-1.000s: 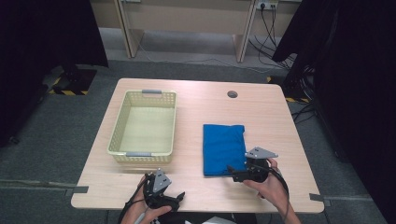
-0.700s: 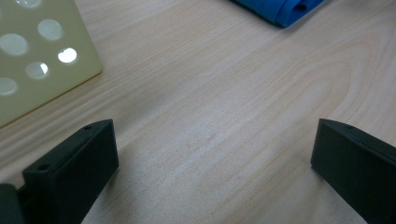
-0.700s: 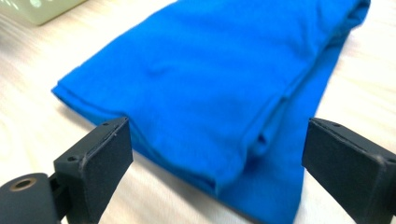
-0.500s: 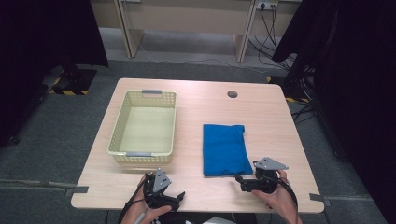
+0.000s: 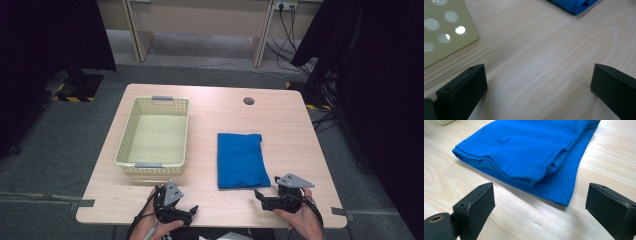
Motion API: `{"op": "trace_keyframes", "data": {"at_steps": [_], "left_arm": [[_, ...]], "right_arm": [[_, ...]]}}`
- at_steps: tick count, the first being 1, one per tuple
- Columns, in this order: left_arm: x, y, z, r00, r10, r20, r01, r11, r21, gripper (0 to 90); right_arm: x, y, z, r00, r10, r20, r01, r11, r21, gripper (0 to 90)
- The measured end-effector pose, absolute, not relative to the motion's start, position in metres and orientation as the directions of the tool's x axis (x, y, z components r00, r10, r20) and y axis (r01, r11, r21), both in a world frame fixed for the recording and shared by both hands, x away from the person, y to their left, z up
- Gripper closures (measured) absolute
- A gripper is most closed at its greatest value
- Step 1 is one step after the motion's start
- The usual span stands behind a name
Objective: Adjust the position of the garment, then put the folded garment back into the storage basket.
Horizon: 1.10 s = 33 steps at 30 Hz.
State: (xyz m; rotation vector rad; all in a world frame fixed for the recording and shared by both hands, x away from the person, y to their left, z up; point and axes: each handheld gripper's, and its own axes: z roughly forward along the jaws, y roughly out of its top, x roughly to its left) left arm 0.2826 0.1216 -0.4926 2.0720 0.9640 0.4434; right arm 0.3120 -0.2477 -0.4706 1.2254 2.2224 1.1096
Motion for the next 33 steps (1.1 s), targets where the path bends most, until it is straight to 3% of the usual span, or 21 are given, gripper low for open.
{"op": "trace_keyframes", "data": {"at_steps": [33], "left_arm": [[0.283, 0.121, -0.493, 0.649, 0.761, -0.015, 0.484, -0.397, 0.78, 0.0]], "right_arm": [[0.292, -0.261, -0.477, -0.547, 0.833, 0.085, 0.558, 0.287, 0.779, 8.8]]}}
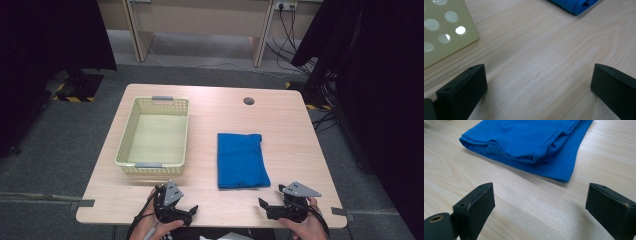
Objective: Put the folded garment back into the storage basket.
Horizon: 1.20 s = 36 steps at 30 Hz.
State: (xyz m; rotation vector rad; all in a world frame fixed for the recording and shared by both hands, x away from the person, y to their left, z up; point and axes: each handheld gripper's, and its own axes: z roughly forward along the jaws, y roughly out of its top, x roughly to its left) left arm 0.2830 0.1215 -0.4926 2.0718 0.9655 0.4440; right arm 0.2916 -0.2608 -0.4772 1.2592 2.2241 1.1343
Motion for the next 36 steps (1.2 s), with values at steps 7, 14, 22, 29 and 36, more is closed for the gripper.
{"op": "trace_keyframes", "data": {"at_steps": [7, 14, 22, 29, 36], "left_arm": [[0.283, 0.122, -0.493, 0.649, 0.76, -0.013, 0.481, -0.397, 0.782, 0.0], [0.283, 0.122, -0.493, 0.649, 0.761, -0.015, 0.481, -0.394, 0.783, 0.0], [0.283, 0.122, -0.493, 0.649, 0.761, -0.015, 0.48, -0.394, 0.784, 0.0], [0.282, 0.122, -0.493, 0.649, 0.761, -0.015, 0.479, -0.393, 0.785, 0.0], [0.283, 0.122, -0.493, 0.65, 0.76, -0.014, 0.48, -0.395, 0.783, 0.0]], "right_arm": [[0.297, -0.262, -0.476, -0.539, 0.836, 0.104, 0.561, 0.264, 0.785, 8.0], [0.309, -0.259, -0.471, -0.532, 0.841, 0.099, 0.546, 0.252, 0.799, 5.3], [0.328, -0.25, -0.468, -0.522, 0.847, 0.098, 0.545, 0.243, 0.803, 3.2], [0.348, -0.242, -0.461, -0.518, 0.85, 0.097, 0.55, 0.244, 0.799, 3.1], [0.369, -0.234, -0.466, -0.506, 0.859, 0.079, 0.58, 0.271, 0.768, 2.8]]}}
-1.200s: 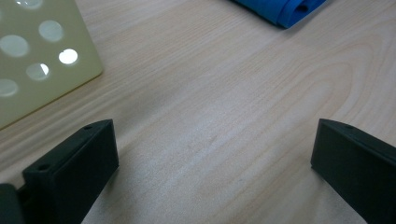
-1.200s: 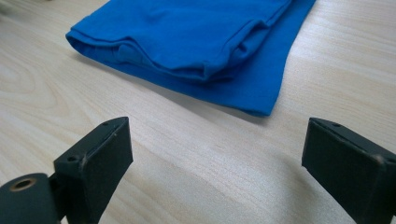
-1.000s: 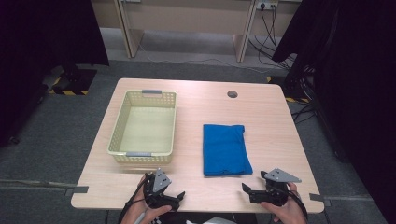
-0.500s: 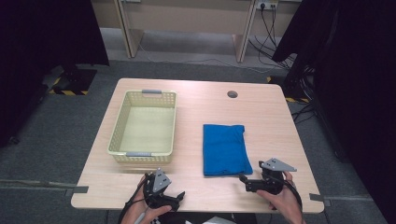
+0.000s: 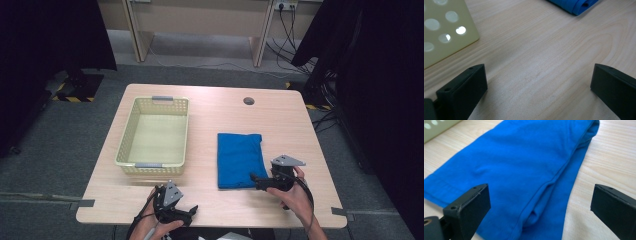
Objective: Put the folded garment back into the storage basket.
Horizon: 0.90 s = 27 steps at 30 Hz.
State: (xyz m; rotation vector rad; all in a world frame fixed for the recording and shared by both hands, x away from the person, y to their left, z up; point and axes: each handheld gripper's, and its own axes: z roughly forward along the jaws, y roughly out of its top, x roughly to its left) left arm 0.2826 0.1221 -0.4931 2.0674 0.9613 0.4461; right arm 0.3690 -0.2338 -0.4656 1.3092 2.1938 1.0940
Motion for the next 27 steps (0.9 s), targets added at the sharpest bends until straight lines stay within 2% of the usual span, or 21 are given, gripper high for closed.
{"op": "trace_keyframes", "data": {"at_steps": [27], "left_arm": [[0.282, 0.123, -0.493, 0.651, 0.759, -0.015, 0.477, -0.394, 0.786, 0.0]], "right_arm": [[0.429, -0.204, -0.47, -0.491, 0.868, 0.073, 0.641, 0.303, 0.705, 2.1]]}}
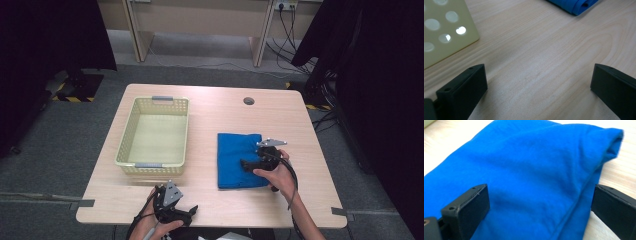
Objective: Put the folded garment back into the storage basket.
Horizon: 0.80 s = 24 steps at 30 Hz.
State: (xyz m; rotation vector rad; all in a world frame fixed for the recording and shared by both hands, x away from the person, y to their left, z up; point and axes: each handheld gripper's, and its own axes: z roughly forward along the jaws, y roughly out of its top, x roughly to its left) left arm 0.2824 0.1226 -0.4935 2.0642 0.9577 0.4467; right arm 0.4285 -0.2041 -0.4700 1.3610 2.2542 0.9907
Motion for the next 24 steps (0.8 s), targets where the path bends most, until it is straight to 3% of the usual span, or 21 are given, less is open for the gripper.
{"op": "trace_keyframes", "data": {"at_steps": [9, 20, 24], "left_arm": [[0.2827, 0.1228, -0.4932, 0.652, 0.758, -0.014, 0.478, -0.397, 0.784, 0.0], [0.2828, 0.1227, -0.4928, 0.652, 0.758, -0.015, 0.481, -0.398, 0.781, 0.0], [0.2824, 0.1233, -0.493, 0.653, 0.757, -0.014, 0.478, -0.399, 0.783, 0.0]], "right_arm": [[0.4351, -0.1958, -0.4748, -0.502, 0.864, 0.046, 0.656, 0.345, 0.671, 3.2], [0.4281, -0.1955, -0.4726, -0.61, 0.787, 0.088, 0.58, 0.368, 0.727, 60.1], [0.4263, -0.1961, -0.4727, -0.622, 0.776, 0.104, 0.575, 0.363, 0.733, 66.0]]}}
